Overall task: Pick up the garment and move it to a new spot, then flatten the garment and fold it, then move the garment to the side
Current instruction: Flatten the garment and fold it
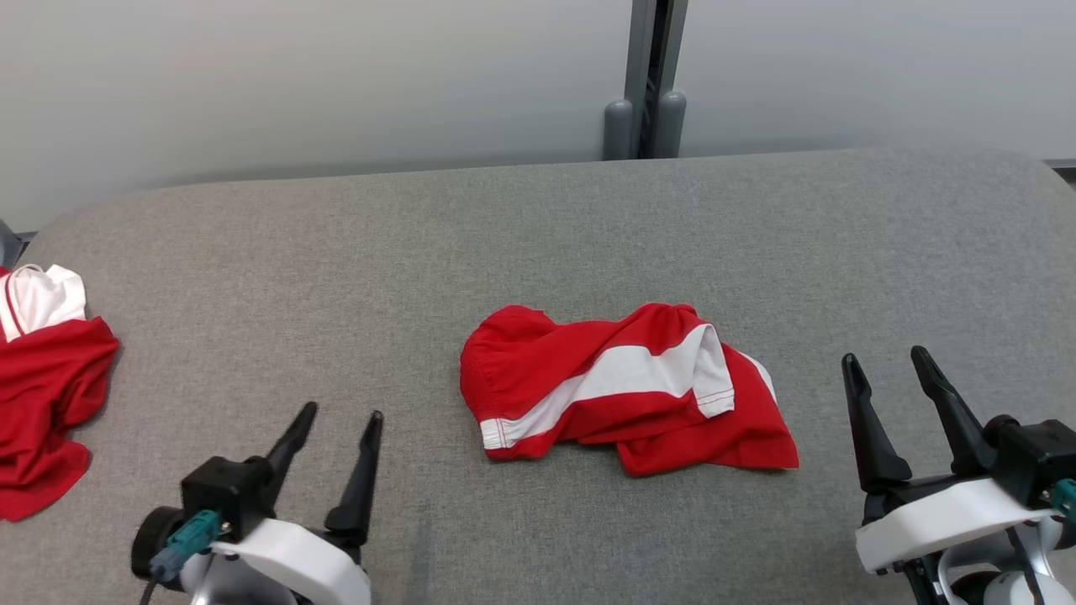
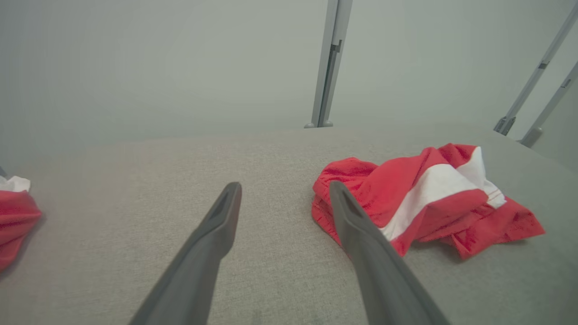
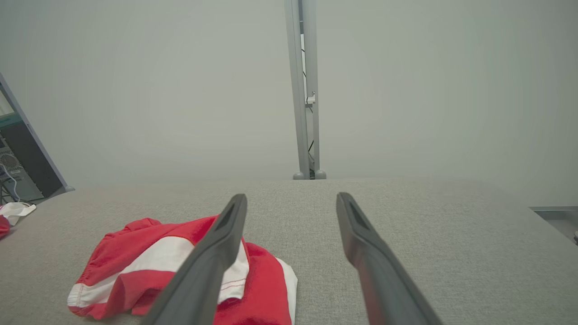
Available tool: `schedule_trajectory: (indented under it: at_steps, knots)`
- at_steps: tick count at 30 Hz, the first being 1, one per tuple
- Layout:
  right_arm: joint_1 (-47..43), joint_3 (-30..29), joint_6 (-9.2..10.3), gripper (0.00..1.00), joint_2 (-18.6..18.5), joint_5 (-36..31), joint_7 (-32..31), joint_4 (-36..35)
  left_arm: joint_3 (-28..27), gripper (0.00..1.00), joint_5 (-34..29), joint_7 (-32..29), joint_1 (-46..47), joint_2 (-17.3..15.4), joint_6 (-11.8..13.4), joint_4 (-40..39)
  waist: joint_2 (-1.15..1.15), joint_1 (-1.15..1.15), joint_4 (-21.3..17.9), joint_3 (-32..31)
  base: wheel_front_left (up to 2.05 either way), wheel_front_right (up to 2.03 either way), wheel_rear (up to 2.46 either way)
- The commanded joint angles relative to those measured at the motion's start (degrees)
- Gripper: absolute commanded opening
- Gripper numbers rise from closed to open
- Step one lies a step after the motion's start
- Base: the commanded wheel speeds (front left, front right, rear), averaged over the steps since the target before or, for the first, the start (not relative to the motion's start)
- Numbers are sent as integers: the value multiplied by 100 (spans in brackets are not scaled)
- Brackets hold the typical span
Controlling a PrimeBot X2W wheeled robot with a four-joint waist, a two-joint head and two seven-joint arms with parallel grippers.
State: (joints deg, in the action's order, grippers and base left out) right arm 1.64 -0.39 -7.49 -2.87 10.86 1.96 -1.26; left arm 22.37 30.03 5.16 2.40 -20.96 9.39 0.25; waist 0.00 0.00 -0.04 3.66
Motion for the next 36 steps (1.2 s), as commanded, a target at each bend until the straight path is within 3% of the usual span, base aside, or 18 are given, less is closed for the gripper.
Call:
schedule_trajectory:
  at_steps: [1, 11, 25, 26, 28, 29, 36]
  knots:
    - [72, 19, -1, 100, -10, 37, 4, 15, 104, 100, 46, -98, 127, 31, -106, 66, 0, 0, -35, 59, 0, 0, 0]
    - [301, 368, -1, 100, -12, 116, 76, 187, 780, 100, 388, -877, 702, 446, -765, 809, 0, 0, -386, 459, 0, 0, 0]
    - [497, 677, -1, 100, -14, 198, 174, 425, 711, 100, 643, -766, 1258, 561, -1139, 1765, 0, 0, -703, 852, 0, 0, 0]
    - [512, 717, -1, 100, -12, 188, 162, 431, 700, 76, 649, -739, 1275, 564, -1156, 1796, 0, 0, -702, 861, 0, 0, 0]
    - [533, 804, -1, 100, -13, 160, 121, 448, 689, 10, 641, -649, 1303, 560, -1174, 1835, 0, 0, -690, 870, 0, 0, 0]
    - [547, 865, -1, 100, -13, 142, 103, 454, 690, 0, 641, -621, 1318, 559, -1186, 1854, 0, 0, -678, 872, 0, 0, 0]
    - [836, 1388, -1, 100, -104, 177, -142, 754, 735, 0, 659, -552, 1391, 573, -1241, 1895, 0, 0, -563, 914, 0, 0, 0]
